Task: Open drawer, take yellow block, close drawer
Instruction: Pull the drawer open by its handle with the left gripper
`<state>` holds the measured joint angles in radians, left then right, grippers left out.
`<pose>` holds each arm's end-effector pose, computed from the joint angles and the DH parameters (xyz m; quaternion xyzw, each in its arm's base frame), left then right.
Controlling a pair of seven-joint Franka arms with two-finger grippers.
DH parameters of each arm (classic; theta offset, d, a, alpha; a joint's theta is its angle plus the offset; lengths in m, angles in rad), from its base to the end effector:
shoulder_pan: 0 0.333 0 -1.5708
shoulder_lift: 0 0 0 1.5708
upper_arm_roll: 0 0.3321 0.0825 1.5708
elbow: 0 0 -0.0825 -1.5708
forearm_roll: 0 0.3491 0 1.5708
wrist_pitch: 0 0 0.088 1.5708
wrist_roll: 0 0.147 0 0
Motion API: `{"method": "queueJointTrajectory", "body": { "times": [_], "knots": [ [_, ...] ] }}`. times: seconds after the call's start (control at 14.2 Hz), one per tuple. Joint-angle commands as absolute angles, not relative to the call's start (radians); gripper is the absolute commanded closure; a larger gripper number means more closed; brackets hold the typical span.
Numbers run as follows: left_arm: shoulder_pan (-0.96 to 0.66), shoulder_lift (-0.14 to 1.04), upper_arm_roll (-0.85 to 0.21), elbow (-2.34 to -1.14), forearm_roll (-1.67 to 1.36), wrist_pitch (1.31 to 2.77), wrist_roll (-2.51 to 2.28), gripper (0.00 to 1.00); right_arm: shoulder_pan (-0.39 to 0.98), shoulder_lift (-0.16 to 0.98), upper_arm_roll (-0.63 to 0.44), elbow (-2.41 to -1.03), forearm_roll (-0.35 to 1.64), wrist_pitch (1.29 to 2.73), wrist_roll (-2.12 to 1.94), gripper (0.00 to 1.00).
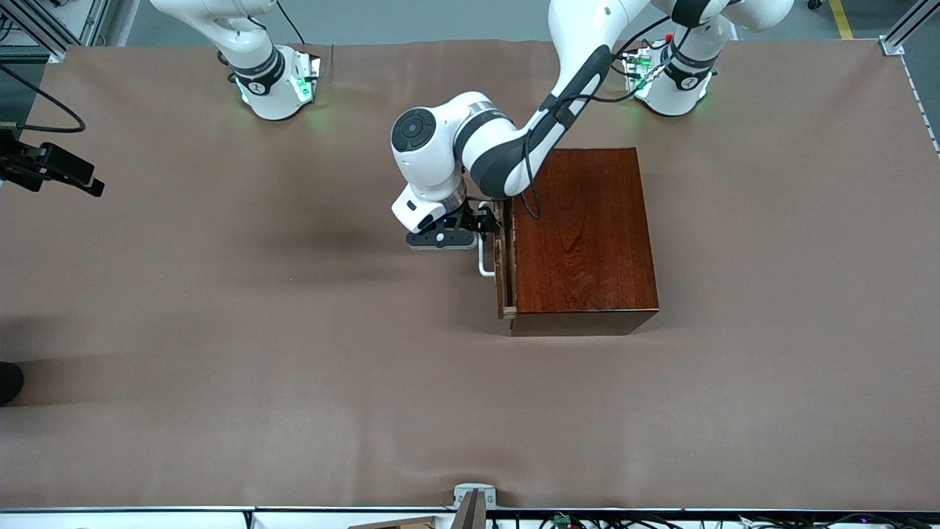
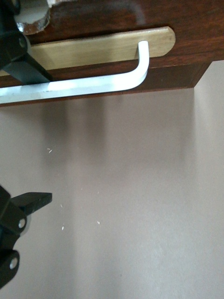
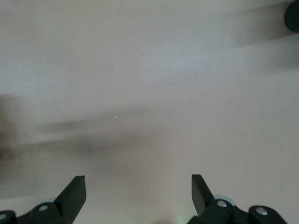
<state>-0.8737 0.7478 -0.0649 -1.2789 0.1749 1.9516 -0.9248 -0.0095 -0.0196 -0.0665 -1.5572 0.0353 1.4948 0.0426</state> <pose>0.4444 -0.5585 0.2890 -0.9971 0.0345 -0.0244 0.0637 0.5027 -0.0332 0.6101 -0.9979 0.0583 0.0211 0.0186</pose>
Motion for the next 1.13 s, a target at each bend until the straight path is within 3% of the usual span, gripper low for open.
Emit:
{"method": "queueJointTrajectory", "body": {
  "times": [0.0, 1.06],
  "knots": [
    [-0.882, 0.762, -0.064, -1.25, 0.14, 1.989, -0.942, 0.0, -0.018, -0.026, -0.06, -1.559, 0.035, 1.496, 0.055, 0.0],
    [-0.879, 0.775, -0.109, -1.249, 0.063, 2.115, -0.896, 0.0, 0.02, 0.008, -0.052, -1.559, 0.055, 1.531, 0.058, 0.0]
  ]
}}
